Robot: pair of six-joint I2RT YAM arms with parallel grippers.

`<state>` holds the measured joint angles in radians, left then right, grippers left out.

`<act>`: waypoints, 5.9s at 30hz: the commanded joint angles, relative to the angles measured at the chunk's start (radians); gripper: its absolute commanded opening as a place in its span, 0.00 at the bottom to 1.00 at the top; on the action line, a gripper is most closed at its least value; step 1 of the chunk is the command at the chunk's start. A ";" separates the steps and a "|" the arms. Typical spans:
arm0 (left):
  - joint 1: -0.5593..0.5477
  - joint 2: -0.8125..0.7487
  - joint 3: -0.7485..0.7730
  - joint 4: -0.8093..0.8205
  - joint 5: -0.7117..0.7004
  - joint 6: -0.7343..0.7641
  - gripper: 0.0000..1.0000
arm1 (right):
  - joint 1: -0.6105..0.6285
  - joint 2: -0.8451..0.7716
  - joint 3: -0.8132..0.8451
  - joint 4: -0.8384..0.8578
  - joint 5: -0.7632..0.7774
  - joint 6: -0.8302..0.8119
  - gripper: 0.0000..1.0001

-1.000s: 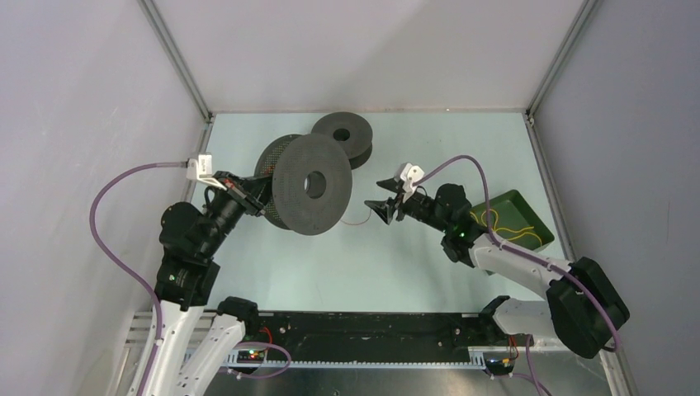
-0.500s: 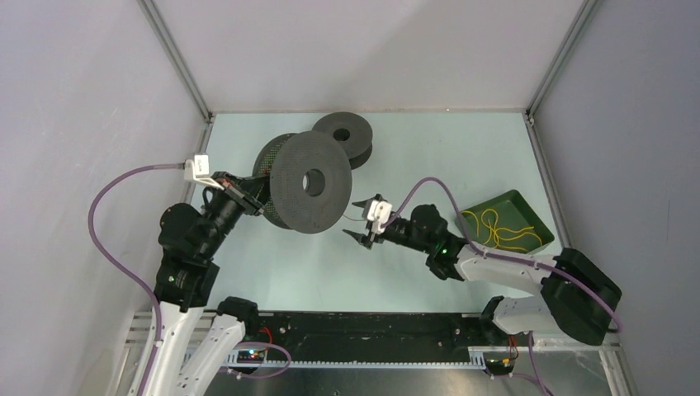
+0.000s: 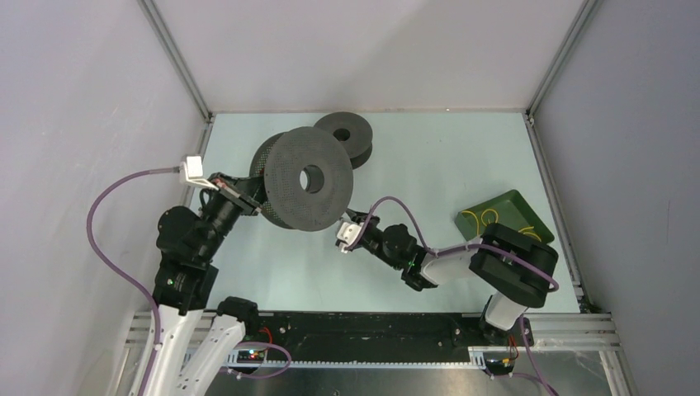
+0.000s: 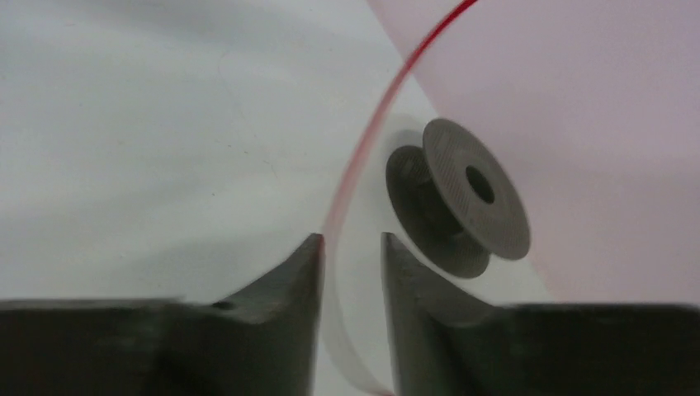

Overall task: Wrap the cables
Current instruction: Wrap the cable around the cable reel.

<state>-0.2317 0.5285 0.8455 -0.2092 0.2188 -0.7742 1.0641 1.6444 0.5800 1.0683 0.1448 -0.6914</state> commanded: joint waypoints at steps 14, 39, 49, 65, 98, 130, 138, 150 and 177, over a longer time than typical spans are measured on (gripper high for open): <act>0.008 0.031 0.037 0.024 -0.307 0.145 0.00 | 0.180 -0.247 0.049 -0.296 0.060 -0.002 0.00; -0.469 0.227 0.016 -0.229 -0.617 1.081 0.00 | 0.050 -0.278 0.488 -0.844 -0.176 -0.075 0.00; -0.493 0.169 -0.042 -0.249 -0.339 1.280 0.00 | -0.117 -0.310 0.492 -0.926 -0.386 0.044 0.00; -0.364 0.077 0.056 -0.230 0.157 1.122 0.00 | -0.438 -0.402 0.309 -0.787 -1.045 0.313 0.00; -0.292 0.026 0.081 -0.109 0.295 1.068 0.00 | -0.471 -0.310 0.200 -0.529 -1.260 0.659 0.09; -0.283 -0.113 -0.146 0.476 0.107 0.420 0.00 | -0.371 -0.224 0.089 0.355 -1.052 1.034 0.00; -0.282 -0.127 -0.218 0.602 0.057 0.312 0.00 | -0.341 -0.193 0.089 0.411 -0.957 1.078 0.01; -0.282 -0.113 -0.289 0.758 -0.006 0.226 0.00 | -0.290 -0.168 0.097 0.436 -0.872 1.155 0.02; -0.281 -0.135 -0.298 0.728 -0.048 0.278 0.00 | -0.447 -0.253 0.048 0.438 -0.922 1.315 0.23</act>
<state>-0.5182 0.4046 0.5198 0.4385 0.2279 -0.4965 0.6468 1.4357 0.6376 1.4727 -0.7509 0.6041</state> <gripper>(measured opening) 0.041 0.229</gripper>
